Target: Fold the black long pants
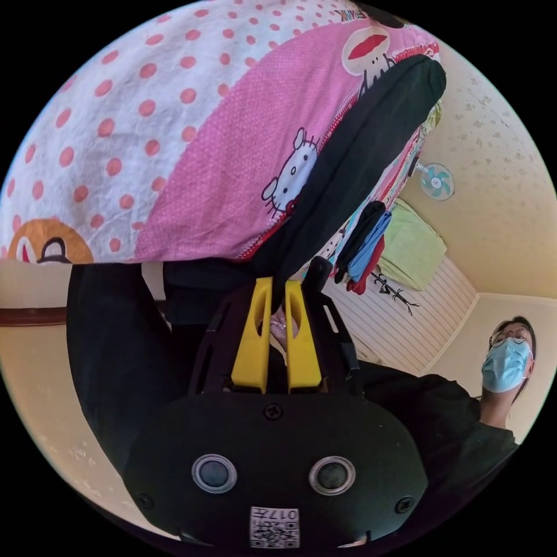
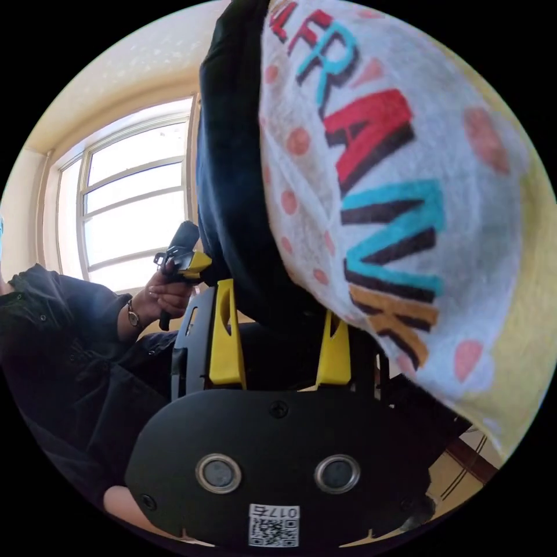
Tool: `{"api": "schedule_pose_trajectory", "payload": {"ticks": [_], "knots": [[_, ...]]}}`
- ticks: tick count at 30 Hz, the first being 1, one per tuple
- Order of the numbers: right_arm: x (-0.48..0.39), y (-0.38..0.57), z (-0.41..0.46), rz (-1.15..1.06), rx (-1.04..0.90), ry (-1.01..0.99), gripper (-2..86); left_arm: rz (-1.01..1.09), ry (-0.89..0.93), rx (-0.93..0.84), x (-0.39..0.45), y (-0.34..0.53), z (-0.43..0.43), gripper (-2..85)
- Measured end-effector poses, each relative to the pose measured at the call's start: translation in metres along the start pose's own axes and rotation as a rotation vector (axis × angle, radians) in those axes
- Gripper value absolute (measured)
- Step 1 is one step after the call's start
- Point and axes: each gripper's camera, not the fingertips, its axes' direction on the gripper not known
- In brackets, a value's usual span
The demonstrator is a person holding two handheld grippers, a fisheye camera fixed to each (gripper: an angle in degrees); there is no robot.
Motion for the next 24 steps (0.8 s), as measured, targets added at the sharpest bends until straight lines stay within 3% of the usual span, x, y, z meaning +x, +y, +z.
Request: {"api": "schedule_pose_trajectory", "payload": {"ticks": [6,9,11,15,17,19,20,24], "knots": [[-0.044,0.03,-0.03,-0.066,0.009,-0.144,6.4,0.079,-0.095,-0.036,-0.005,0.003,-0.013,6.5],[-0.093,0.039,-0.056,-0.09,0.011,-0.148,5.3,0.226,-0.19,0.083,0.035,0.009,-0.056,4.3],[-0.126,0.043,-0.069,-0.129,0.027,-0.132,4.5,0.451,-0.276,0.179,0.095,0.005,-0.084,0.3],[-0.186,0.046,-0.092,-0.179,0.097,-0.236,2.7,0.847,-0.405,0.171,0.184,-0.026,-0.069,-0.8],[-0.207,0.05,-0.105,-0.177,0.162,-0.32,2.2,1.079,-0.492,0.077,0.214,-0.052,-0.023,-0.9],[-0.237,0.06,-0.121,-0.185,0.233,-0.395,1.5,1.168,-0.602,-0.05,0.205,-0.072,0.026,-1.0],[-0.245,0.062,-0.125,-0.188,0.246,-0.405,1.4,1.148,-0.61,-0.213,0.185,-0.085,0.062,-1.0],[-0.275,0.069,-0.143,-0.197,0.256,-0.44,0.7,1.076,-0.48,-0.458,0.119,-0.072,0.139,-1.0]]}}
